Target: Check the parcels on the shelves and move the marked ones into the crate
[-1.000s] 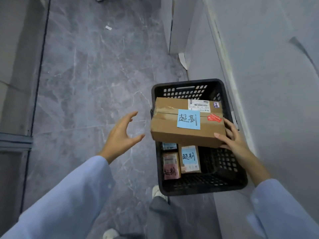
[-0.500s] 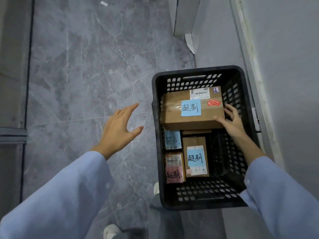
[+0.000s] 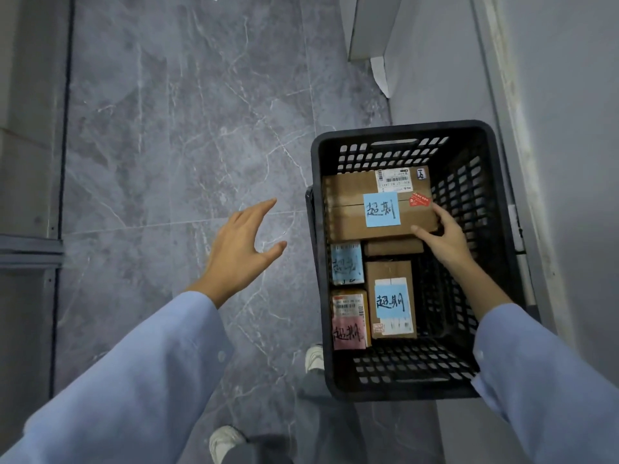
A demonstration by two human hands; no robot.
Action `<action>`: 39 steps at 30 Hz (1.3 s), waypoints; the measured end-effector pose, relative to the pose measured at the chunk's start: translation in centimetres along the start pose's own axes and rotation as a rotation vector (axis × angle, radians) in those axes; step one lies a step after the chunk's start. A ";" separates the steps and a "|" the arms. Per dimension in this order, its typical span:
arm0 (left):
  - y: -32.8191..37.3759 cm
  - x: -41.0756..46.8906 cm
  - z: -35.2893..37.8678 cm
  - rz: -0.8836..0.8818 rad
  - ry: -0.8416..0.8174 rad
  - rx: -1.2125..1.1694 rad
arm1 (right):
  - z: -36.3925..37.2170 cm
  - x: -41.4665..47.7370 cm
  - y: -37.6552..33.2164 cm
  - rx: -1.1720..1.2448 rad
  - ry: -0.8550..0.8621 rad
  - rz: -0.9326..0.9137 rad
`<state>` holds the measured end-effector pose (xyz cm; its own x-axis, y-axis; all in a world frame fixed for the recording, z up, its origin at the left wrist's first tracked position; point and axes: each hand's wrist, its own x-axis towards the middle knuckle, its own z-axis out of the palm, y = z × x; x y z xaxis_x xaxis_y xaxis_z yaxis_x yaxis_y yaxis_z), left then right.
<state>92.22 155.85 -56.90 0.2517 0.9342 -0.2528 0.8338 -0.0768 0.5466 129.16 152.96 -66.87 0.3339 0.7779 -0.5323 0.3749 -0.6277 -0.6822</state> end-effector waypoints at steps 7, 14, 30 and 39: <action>-0.6 -2.9 -4.2 -0.049 0.087 0.060 | 0.9 -3.4 -6.3 -0.376 -0.045 -0.207; -4.1 -9.8 -11.6 -0.190 0.224 0.165 | 6.0 -9.4 -16.6 -0.673 -0.106 -0.521; -16.8 -42.5 -38.2 -0.603 0.698 0.286 | 30.6 -42.4 -45.4 -0.725 -0.390 -1.199; -20.5 -64.8 -50.3 -0.830 0.967 0.436 | 40.1 -65.1 -56.6 -0.705 -0.426 -1.578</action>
<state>34.15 114.43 -11.62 -0.6940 0.6139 0.3761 0.7022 0.6925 0.1655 51.54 138.97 -13.70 -0.8576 0.4765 0.1936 0.3890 0.8471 -0.3622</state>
